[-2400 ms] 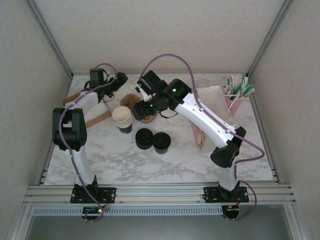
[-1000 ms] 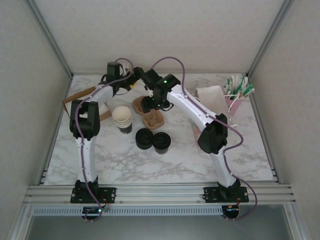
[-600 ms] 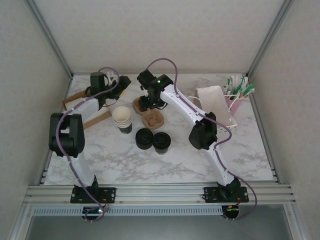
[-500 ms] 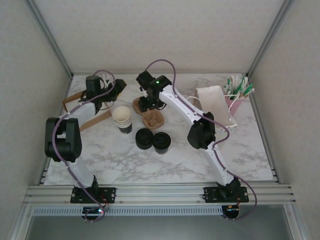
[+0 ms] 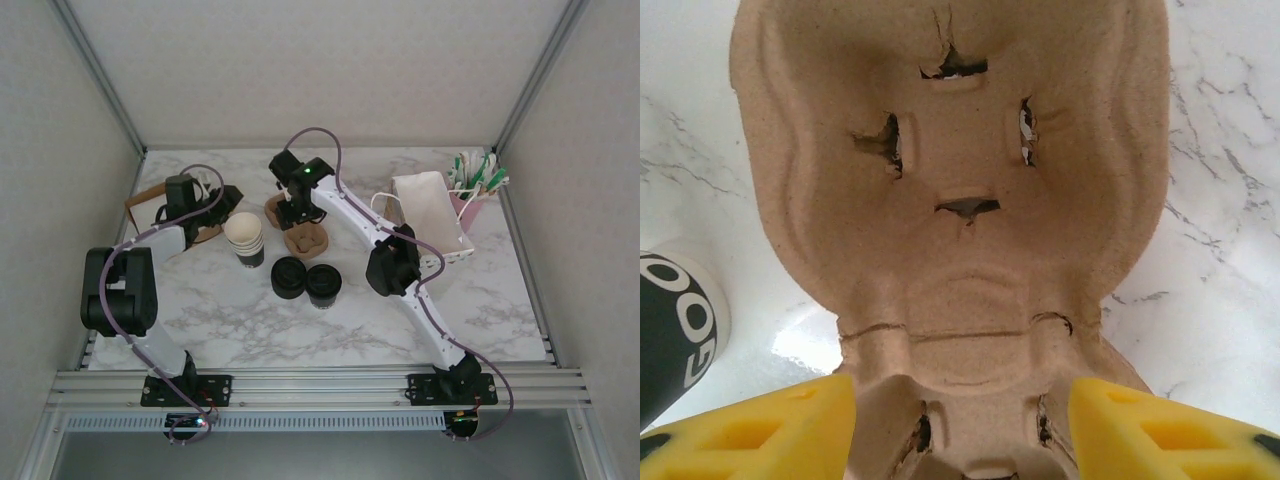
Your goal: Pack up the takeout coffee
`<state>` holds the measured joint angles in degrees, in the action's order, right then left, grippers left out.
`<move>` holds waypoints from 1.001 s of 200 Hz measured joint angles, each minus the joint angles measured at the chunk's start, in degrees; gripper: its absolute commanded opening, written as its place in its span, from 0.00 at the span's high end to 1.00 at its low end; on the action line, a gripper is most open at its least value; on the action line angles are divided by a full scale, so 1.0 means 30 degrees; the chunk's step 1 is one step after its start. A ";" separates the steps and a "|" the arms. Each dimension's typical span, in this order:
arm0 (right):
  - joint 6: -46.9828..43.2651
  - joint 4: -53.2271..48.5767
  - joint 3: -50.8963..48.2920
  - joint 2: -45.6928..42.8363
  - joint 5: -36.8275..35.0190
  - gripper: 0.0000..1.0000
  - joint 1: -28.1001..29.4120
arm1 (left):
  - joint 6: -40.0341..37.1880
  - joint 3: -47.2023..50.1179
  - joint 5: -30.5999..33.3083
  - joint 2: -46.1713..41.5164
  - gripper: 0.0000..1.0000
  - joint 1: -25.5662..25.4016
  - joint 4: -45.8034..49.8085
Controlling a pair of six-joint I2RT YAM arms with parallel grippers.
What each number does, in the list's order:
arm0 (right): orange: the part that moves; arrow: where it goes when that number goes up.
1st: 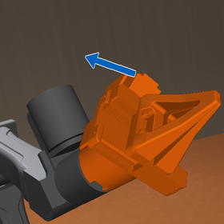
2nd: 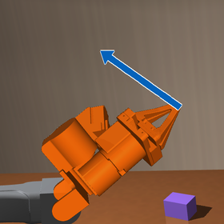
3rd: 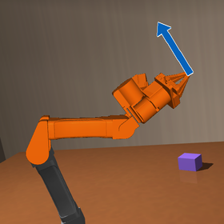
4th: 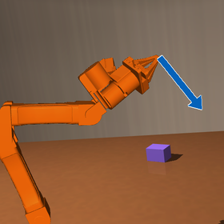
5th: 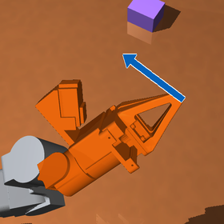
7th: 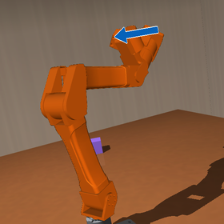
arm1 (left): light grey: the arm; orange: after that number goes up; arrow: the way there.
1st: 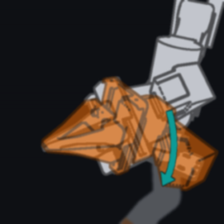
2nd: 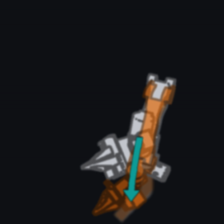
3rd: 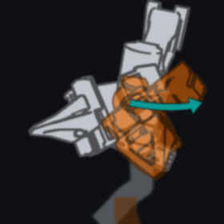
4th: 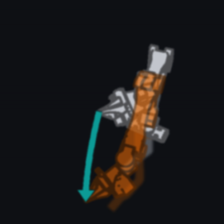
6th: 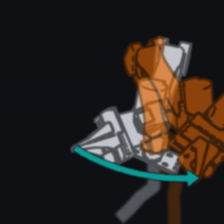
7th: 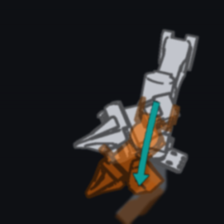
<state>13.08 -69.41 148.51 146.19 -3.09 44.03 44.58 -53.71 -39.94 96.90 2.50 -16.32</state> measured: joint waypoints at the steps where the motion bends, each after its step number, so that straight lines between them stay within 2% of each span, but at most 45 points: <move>1: 0.0000 0.0000 0.0000 0.0007 0.0000 0.44 0.0000 | -0.0007 0.0000 0.0000 0.0007 0.60 0.0000 -0.0007; 106: -0.0124 0.0364 0.0270 0.0408 -0.0102 0.50 -0.0007 | -0.0721 -0.0656 -0.0313 0.2572 0.64 -0.0670 -0.0102; 200: -0.0168 0.0372 0.0328 0.0954 -0.0102 0.55 -0.0095 | -0.1078 -0.1100 -0.0350 0.3140 0.66 -0.1202 -0.0044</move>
<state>12.58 -68.29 149.49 149.05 -3.40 43.75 41.34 -57.01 -40.99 106.32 -1.10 -16.45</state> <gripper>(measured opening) 0.450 0.343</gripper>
